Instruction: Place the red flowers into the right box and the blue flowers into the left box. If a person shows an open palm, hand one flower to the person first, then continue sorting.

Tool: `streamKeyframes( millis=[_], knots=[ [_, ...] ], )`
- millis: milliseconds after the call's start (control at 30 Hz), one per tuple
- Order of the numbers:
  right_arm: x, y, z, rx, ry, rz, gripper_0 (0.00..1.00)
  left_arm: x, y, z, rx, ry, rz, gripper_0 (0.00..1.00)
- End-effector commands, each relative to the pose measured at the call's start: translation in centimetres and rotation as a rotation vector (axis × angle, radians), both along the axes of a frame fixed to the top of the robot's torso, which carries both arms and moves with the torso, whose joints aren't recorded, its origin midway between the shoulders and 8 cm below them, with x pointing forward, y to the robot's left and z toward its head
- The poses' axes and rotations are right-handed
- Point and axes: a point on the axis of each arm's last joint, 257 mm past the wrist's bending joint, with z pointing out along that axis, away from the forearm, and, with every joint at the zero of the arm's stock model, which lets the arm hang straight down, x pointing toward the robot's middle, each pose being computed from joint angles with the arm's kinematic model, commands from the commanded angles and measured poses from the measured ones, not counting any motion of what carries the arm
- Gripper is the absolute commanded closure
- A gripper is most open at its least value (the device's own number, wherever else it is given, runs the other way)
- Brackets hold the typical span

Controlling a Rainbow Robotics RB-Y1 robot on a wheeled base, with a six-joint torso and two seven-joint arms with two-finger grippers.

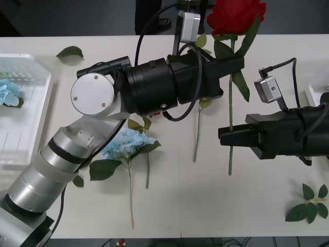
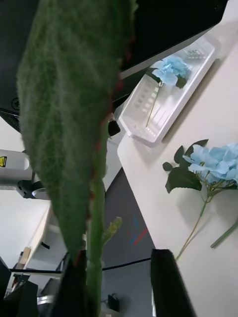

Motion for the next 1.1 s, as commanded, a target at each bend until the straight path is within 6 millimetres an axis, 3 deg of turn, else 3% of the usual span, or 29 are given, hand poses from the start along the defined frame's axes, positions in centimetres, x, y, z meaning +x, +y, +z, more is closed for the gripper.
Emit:
streamKeyframes(
  millis=[33,333,367,433,467,533,633,867,967,1100],
  knots=[
    [-0.2,0.5,1.4,0.018,-0.022,0.003,1.0,-0.4,0.2,1.2,-0.015,-0.055,0.006,1.0],
    [-0.6,0.6,1.9,0.04,-0.017,0.016,1.0,-0.4,0.2,1.1,-0.013,-0.055,0.007,1.0],
    [-0.7,0.7,2.0,0.042,-0.019,0.018,1.0,-0.4,0.2,1.1,-0.013,-0.055,0.007,0.95],
    [-0.7,0.7,2.0,0.044,-0.017,0.019,1.0,-0.3,0.3,1.1,-0.013,-0.055,0.008,0.42],
    [-0.7,0.7,2.0,0.044,-0.016,0.019,1.0,-0.3,0.3,1.0,-0.012,-0.055,0.009,0.29],
    [-0.7,0.6,2.0,0.044,-0.016,0.018,1.0,-0.3,0.4,0.8,-0.005,-0.054,0.006,0.14],
    [-0.7,0.6,2.1,0.045,-0.018,0.017,1.0,-0.4,0.6,0.4,0.013,-0.056,-0.001,0.04],
    [-0.1,-1.2,2.1,0.011,-0.027,-0.017,1.0,-0.1,3.3,-1.4,0.113,-0.067,-0.028,0.0],
    [0.6,-3.5,1.5,-0.058,-0.029,-0.063,1.0,0.1,5.5,-2.4,0.185,-0.068,-0.05,0.0],
    [1.8,-8.5,0.3,-0.213,-0.03,-0.158,1.0,0.4,9.4,-3.7,0.289,-0.033,-0.067,0.0]
  ],
)
